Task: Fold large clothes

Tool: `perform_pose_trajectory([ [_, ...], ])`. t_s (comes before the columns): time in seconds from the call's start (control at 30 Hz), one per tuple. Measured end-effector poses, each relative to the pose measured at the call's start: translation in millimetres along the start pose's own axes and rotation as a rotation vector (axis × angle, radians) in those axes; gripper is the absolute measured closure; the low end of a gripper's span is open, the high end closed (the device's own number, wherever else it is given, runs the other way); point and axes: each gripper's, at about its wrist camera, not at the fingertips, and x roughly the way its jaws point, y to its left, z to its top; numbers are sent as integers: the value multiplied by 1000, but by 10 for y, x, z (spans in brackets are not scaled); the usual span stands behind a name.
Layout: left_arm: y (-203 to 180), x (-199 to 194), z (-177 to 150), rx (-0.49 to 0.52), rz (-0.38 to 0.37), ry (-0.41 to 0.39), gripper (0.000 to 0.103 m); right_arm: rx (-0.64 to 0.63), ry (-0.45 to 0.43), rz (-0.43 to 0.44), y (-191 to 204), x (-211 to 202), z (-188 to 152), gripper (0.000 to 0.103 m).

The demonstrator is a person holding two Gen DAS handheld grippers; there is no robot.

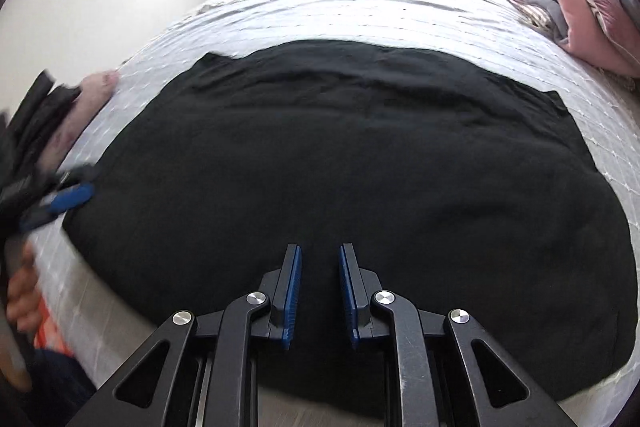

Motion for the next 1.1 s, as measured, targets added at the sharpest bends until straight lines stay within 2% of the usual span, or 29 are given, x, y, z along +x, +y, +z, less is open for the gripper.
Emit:
perform_pose_trajectory([
  [0.13, -32, 21, 22, -4, -18, 14, 35, -19, 1, 6, 119, -40, -191, 84],
  [0.27, -77, 63, -13, 6, -23, 44, 35, -36, -8, -23, 129, 1, -207, 84],
  [0.47, -99, 56, -16, 19, -21, 45, 35, 0, -28, -7, 19, 107, 115, 82],
  [0.6, -88, 64, -15, 19, -25, 48, 35, 67, -30, 5, -144, 310, 412, 72],
  [0.77, -81, 76, -12, 24, -30, 51, 35, 112, -27, 15, -306, 580, 738, 71],
  [1.0, -45, 79, 10, 9, -45, 61, 35, 305, -28, 178, -639, 794, 1240, 71],
  [1.1, -53, 89, 15, 13, -44, 63, 35, 342, 37, 153, -689, 1066, 1320, 71],
])
